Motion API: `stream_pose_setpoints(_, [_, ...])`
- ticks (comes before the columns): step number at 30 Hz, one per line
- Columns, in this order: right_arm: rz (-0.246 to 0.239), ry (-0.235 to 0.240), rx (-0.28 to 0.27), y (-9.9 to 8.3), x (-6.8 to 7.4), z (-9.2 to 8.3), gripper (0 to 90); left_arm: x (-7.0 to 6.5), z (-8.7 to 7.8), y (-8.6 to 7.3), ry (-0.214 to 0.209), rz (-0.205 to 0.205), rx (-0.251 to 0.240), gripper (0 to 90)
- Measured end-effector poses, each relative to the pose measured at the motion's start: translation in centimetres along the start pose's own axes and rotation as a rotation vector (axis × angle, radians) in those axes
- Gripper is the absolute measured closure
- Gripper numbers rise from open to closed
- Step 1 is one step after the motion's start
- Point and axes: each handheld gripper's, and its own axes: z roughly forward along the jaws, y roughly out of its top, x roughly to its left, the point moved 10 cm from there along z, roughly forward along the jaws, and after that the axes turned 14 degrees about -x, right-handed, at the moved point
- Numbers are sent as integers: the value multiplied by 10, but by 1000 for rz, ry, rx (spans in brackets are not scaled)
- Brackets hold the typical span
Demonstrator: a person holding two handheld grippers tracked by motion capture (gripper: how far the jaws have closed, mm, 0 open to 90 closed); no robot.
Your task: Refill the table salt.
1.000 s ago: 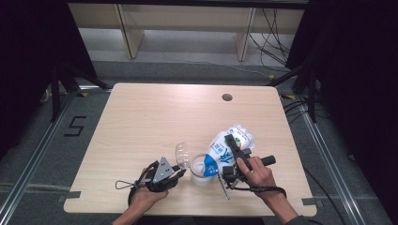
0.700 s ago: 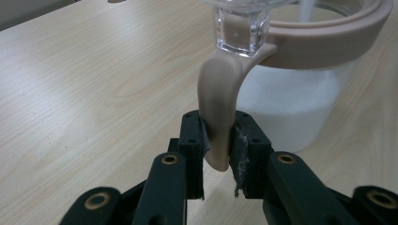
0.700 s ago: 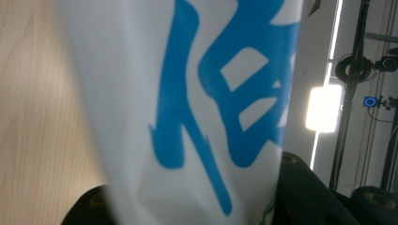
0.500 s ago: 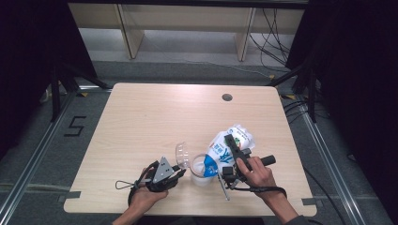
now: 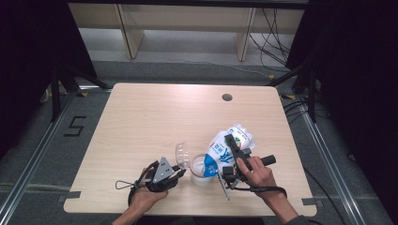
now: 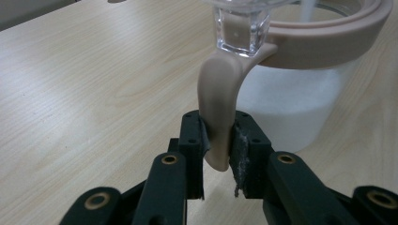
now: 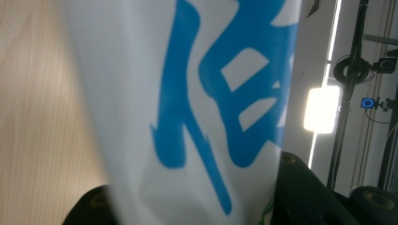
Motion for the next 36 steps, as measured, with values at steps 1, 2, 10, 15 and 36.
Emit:
stream_pose_setpoints(1, [-19, 14, 1, 1, -1, 0, 775, 0, 0, 0, 0, 0, 0, 751])
stream_pose_setpoints(2, [27, 17, 32, -1, 3, -3, 776, 0, 0, 0, 0, -1, 0, 751])
stream_pose_setpoints(10, [15, 17, 24, -1, 4, -2, 778, 0, 0, 0, 0, -1, 0, 751])
stream_pose_setpoints(15, [39, 13, 27, -1, 6, -2, 778, 0, 0, 0, -2, 2, 0, 751])
stream_pose_setpoints(36, [-6, 2, 11, 1, 3, -1, 793, 0, 0, 0, -2, 2, 0, 751])
